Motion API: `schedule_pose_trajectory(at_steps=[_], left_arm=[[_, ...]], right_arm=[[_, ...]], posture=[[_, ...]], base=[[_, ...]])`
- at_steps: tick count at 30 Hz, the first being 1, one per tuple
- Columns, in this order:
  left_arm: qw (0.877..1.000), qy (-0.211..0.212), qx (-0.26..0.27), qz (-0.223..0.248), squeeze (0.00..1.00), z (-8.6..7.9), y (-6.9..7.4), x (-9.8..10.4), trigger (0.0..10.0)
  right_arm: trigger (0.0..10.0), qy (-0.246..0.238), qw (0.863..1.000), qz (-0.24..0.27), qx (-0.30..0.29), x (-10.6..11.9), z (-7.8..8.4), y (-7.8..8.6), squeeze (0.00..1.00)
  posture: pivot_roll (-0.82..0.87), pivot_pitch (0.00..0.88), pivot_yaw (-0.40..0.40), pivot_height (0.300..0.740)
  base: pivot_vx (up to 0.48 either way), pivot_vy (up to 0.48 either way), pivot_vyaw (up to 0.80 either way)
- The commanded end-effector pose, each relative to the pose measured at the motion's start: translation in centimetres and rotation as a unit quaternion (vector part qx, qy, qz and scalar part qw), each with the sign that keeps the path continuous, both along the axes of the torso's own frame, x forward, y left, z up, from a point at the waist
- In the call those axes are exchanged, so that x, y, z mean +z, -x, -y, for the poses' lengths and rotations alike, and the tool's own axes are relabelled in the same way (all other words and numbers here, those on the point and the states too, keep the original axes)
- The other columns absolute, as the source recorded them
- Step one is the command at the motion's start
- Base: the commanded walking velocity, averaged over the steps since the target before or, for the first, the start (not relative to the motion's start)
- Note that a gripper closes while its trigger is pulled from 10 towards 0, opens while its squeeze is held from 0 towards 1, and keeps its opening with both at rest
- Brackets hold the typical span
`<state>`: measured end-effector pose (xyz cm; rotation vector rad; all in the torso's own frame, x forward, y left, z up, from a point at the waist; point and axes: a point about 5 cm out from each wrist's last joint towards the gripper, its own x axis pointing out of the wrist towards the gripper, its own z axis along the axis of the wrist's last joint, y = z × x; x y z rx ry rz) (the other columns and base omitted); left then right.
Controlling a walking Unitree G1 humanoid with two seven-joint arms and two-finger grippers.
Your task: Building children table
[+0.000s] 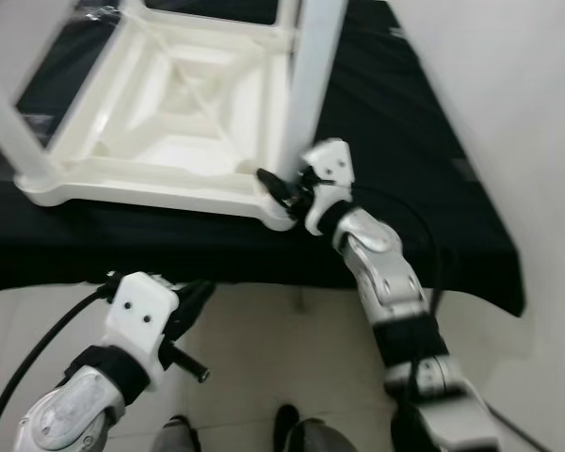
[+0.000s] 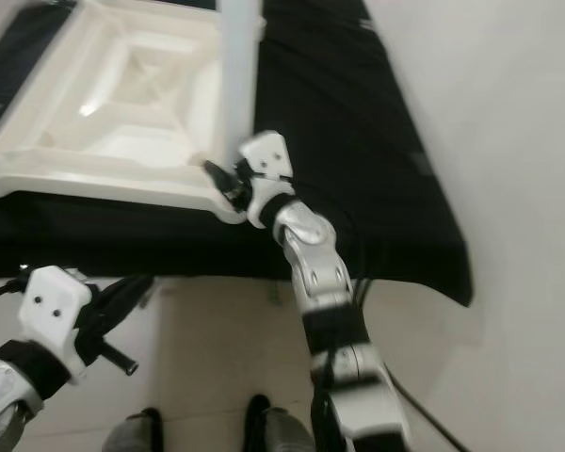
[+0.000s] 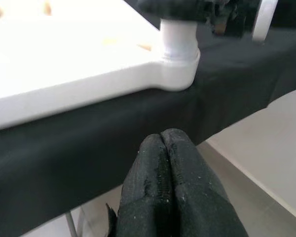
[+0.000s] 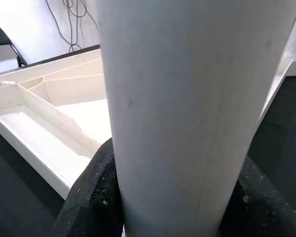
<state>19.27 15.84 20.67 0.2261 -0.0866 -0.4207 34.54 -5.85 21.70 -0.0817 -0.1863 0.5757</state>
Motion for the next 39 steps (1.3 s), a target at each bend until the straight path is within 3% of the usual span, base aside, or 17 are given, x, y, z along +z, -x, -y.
schedule_pose_trajectory(at_steps=[1,4,5,6,9,10,12,13,14,19,20,22,24,26,28,32,39], left_arm=[[1.0,-0.004,-0.014,-0.011,0.0,0.3,0.1,-0.3,10.0],[1.0,-0.003,-0.016,-0.01,0.0,0.5,0.0,-0.2,10.0],[1.0,-0.004,-0.016,-0.01,0.0,0.5,0.0,-0.2,10.0],[1.0,-0.004,-0.016,-0.009,0.0,0.4,0.0,-0.2,10.0],[1.0,-0.003,-0.015,-0.009,0.0,0.4,-0.1,-0.3,10.0],[1.0,-0.002,-0.015,-0.008,0.0,0.5,-0.1,-0.3,10.0],[1.0,-0.002,-0.016,-0.008,0.0,0.5,-0.1,-0.3,10.0],[1.0,0.0,-0.017,-0.007,0.0,0.6,-0.2,-0.3,10.0],[1.0,0.002,-0.018,-0.006,0.0,0.8,-0.2,-0.3,10.0],[1.0,0.004,-0.019,-0.006,0.0,0.8,-0.3,-0.3,10.0],[1.0,0.005,-0.02,-0.005,0.0,0.9,-0.4,-0.3,10.0],[1.0,0.006,-0.02,-0.004,0.0,1.0,-0.4,-0.3,10.0],[1.0,0.006,-0.021,-0.003,0.0,1.1,-0.5,-0.3,10.0],[1.0,0.006,-0.021,-0.002,0.0,1.1,-0.5,-0.3,10.0],[1.0,0.005,-0.02,0.0,0.0,1.1,-0.5,-0.3,10.0],[1.0,0.005,-0.018,0.001,0.0,1.1,-0.6,-0.2,10.0],[1.0,0.006,-0.018,0.001,0.0,1.1,-0.6,-0.2,10.0]], right_arm=[[0.0,0.053,0.993,-0.104,0.005,-4.9,-0.5,0.3,0.0],[0.0,0.053,0.995,-0.081,0.029,-3.6,-2.2,-0.6,0.0],[3.5,0.054,0.995,-0.072,0.031,-3.0,-2.6,-0.9,0.0],[10.0,0.057,0.997,-0.055,0.027,-2.3,-2.8,-1.1,0.0],[10.0,0.061,0.998,-0.029,0.017,-1.5,-2.9,-1.0,0.0],[10.0,0.059,0.998,-0.025,0.024,-1.1,-3.0,-0.8,0.64],[10.0,0.057,0.998,-0.026,0.027,-0.8,-3.0,-0.6,0.64],[10.0,0.051,0.997,-0.026,0.043,-0.5,-3.1,-0.5,1.0],[10.0,0.026,0.996,-0.014,0.084,0.8,-3.1,-0.8,1.0],[10.0,0.015,0.994,-0.001,0.111,1.6,-3.1,-1.2,1.0],[10.0,0.032,0.986,0.024,0.16,2.6,-3.2,-1.6,0.0],[10.0,0.046,0.979,0.041,0.195,3.3,-3.2,-1.8,0.0],[10.0,0.088,0.954,0.07,0.277,4.3,-3.7,-1.7,0.0],[10.0,0.099,0.947,0.073,0.297,4.4,-3.9,-1.6,0.0],[10.0,0.13,0.922,0.072,0.357,4.5,-4.2,-1.2,0.0],[10.0,0.139,0.893,0.059,0.424,4.7,-4.2,-1.0,0.0],[10.0,0.123,0.872,0.044,0.472,5.2,-4.2,-1.1,0.0]], posture=[[0.17,0.343,-0.161,0.74],[0.17,0.341,-0.166,0.74],[0.17,0.341,-0.172,0.74],[0.17,0.338,-0.172,0.74],[0.16,0.333,-0.177,0.74],[0.16,0.329,-0.182,0.74],[0.16,0.329,-0.182,0.74],[0.15,0.326,-0.184,0.74],[0.15,0.321,-0.186,0.74],[0.15,0.316,-0.188,0.74],[0.15,0.305,-0.19,0.74],[0.15,0.305,-0.19,0.74],[0.16,0.3,-0.191,0.74],[0.16,0.3,-0.191,0.74],[0.17,0.297,-0.193,0.74],[0.17,0.298,-0.195,0.74],[0.16,0.301,-0.193,0.74]], base=[[0.0,0.0,0.0],[0.0,0.0,0.0],[0.0,0.0,0.0],[0.0,0.0,0.0],[0.0,0.0,0.0],[0.0,0.0,0.0],[0.0,0.0,0.0],[0.0,0.0,0.0],[0.0,0.0,0.0],[0.0,0.0,0.0],[0.0,0.0,0.0],[0.0,0.0,0.0],[0.0,0.0,0.0],[0.0,0.0,0.0],[0.0,0.0,0.0],[0.0,0.0,0.0],[0.0,0.0,0.0]])
